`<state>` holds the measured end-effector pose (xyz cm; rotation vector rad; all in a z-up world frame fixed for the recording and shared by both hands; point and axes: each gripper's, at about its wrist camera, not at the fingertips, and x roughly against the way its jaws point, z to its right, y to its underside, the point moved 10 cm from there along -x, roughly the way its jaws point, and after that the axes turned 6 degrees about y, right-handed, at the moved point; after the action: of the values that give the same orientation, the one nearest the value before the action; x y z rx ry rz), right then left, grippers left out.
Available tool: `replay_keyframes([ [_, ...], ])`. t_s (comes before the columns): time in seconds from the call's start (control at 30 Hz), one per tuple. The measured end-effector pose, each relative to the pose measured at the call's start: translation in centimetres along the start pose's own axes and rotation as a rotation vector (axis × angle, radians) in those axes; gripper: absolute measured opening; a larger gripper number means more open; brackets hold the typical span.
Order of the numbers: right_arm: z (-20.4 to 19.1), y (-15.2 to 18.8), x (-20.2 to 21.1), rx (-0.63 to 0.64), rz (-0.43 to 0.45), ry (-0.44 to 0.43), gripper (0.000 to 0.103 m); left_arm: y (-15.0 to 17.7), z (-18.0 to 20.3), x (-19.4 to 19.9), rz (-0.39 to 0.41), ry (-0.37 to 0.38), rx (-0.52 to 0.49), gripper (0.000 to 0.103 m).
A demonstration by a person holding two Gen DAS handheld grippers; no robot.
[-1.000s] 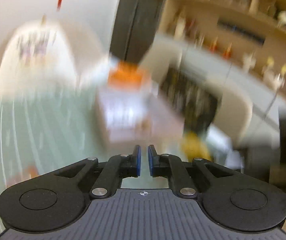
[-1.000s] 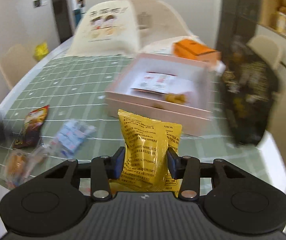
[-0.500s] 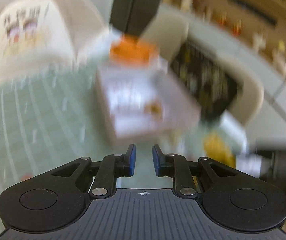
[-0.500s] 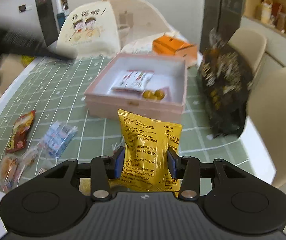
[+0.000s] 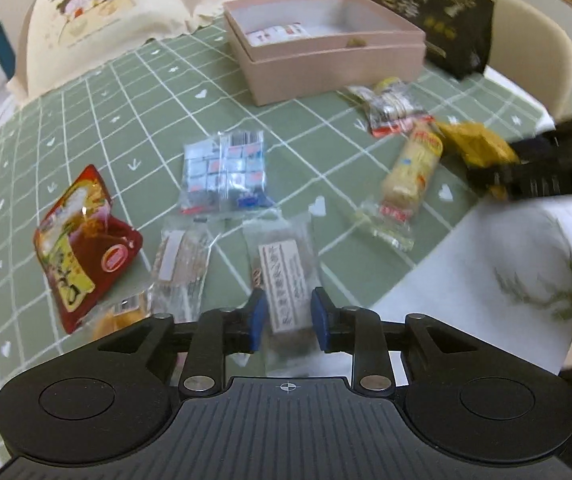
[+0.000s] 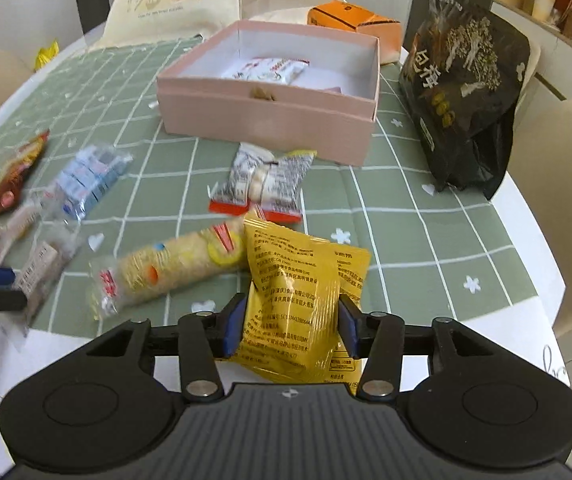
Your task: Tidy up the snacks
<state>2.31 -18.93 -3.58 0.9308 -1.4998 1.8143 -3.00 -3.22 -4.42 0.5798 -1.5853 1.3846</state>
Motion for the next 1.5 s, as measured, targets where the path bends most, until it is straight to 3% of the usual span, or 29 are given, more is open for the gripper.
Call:
replay_keyframes([
  [0.07,-0.1,0.4,0.0,0.0,0.0,0.0,0.062,-0.5,0.4,-1.5,-0.011,0.048,0.043,0.049],
  [0.13,-0.4,0.6,0.0,0.0,0.014,-0.001,0.066,-0.9,0.8,-2.4,-0.007,0.08,0.048,0.06],
  [0.37,-0.3,0.4,-0.6,-0.002,0.027,0.081,0.067,-0.4,1.4,-2.3,-0.018,0.067,-0.027,0.062],
  [0.4,0.0,0.3,-0.7,-0.018,0.024,0.081,0.066,-0.2,1.5,-2.2,-0.022,0.068,-0.032,0.062],
  [0.43,0.2,0.3,-0.7,-0.029,0.018,0.078,0.054,-0.3,1.5,-2.2,-0.027,0.068,-0.027,0.062],
  [0.47,0.3,0.1,-0.5,-0.028,0.021,0.072,0.043,-0.4,1.4,-2.2,-0.026,0.068,-0.017,0.061],
  [0.5,0.2,-0.1,0.0,-0.022,0.024,0.05,0.043,-0.6,1.2,-2.3,-0.013,0.063,-0.006,0.058],
  [0.57,0.0,-0.7,1.2,-0.036,0.041,-0.001,0.043,-1.0,0.7,-2.4,0.018,0.046,0.002,0.043],
  [0.8,1.8,-2.8,5.7,-0.08,0.152,-0.026,0.042,-2.1,1.1,0.2,0.159,0.057,-0.052,0.031],
  [0.83,2.2,-3.0,6.2,-0.089,0.163,-0.021,0.042,-3.0,1.2,1.2,0.19,0.071,-0.049,0.014],
  [0.87,2.7,-3.1,6.5,-0.097,0.173,-0.014,0.042,-4.5,1.3,2.5,0.233,0.094,-0.045,0.008],
  [0.93,3.7,-3.4,7.3,-0.118,0.194,0.005,0.042,-9.2,1.6,5.5,0.358,0.132,-0.057,0.01],
  [1.0,4.5,-3.9,8.0,-0.136,0.213,0.015,0.042,-13.9,1.6,7.6,0.467,0.118,-0.09,0.01],
  [1.07,5.1,-4.6,8.3,-0.145,0.23,0.031,0.042,-17.8,1.1,8.8,0.536,0.131,-0.077,0.012],
  [1.13,5.3,-5.0,8.5,-0.145,0.238,0.046,0.042,-19.5,0.5,8.3,0.501,0.179,-0.026,0.017],
  [1.2,5.3,-5.0,8.4,-0.138,0.235,0.043,0.042,-18.9,0.3,6.7,0.411,0.23,0.026,0.017],
  [1.37,4.6,-3.4,6.1,-0.149,0.16,0.015,0.043,-10.1,1.8,2.0,0.132,0.221,0.02,0.018],
  [1.43,4.0,-2.5,4.6,-0.144,0.116,-0.009,0.044,-6.4,2.9,1.0,0.045,0.222,0.02,0.018],
  [1.5,2.9,-1.6,3.3,-0.128,0.061,-0.065,0.046,-3.9,3.8,0.4,0.011,0.218,0.004,0.018],
])
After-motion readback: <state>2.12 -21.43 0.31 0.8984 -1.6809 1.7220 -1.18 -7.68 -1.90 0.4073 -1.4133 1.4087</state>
